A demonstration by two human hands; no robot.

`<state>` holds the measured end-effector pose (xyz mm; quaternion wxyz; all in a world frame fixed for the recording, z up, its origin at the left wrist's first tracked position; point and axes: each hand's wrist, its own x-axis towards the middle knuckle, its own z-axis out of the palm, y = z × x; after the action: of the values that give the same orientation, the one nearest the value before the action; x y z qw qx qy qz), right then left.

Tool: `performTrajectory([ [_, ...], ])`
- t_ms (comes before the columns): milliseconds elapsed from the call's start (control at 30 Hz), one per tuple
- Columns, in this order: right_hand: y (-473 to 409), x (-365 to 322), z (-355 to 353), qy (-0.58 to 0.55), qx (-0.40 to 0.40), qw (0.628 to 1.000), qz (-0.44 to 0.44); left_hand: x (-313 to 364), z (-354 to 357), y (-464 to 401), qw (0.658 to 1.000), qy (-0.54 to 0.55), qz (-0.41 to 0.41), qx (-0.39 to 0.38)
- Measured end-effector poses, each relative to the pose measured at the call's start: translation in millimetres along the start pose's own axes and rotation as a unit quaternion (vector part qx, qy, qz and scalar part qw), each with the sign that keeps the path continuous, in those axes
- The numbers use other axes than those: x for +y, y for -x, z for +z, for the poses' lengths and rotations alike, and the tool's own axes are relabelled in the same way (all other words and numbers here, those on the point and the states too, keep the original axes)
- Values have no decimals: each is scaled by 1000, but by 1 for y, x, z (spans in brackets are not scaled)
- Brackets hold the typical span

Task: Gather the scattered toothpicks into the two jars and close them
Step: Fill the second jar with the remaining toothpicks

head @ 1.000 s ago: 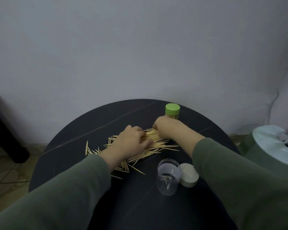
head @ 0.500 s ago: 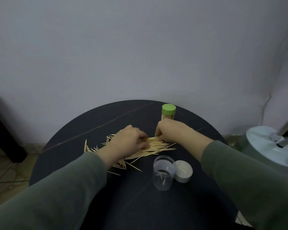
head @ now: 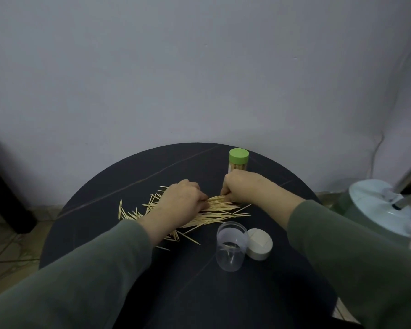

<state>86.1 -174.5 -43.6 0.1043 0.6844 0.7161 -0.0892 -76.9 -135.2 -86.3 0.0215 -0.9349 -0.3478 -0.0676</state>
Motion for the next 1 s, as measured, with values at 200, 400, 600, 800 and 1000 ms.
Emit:
performTrajectory([
  [200,5,5,-1,-2,-4,1000,12,2,-1,3,999,26,-9,23],
  [400,14,8,0,3,5,999,41,4,-1,6,999,21,3,36],
  [600,33,12,5,-22,57,997,47,5,-4,9,998,22,15,48],
  [800,51,15,18,-43,99,994,33,8,-7,14,997,34,34,67],
  [1000,59,12,24,-20,99,994,33,13,-9,17,996,29,62,62],
])
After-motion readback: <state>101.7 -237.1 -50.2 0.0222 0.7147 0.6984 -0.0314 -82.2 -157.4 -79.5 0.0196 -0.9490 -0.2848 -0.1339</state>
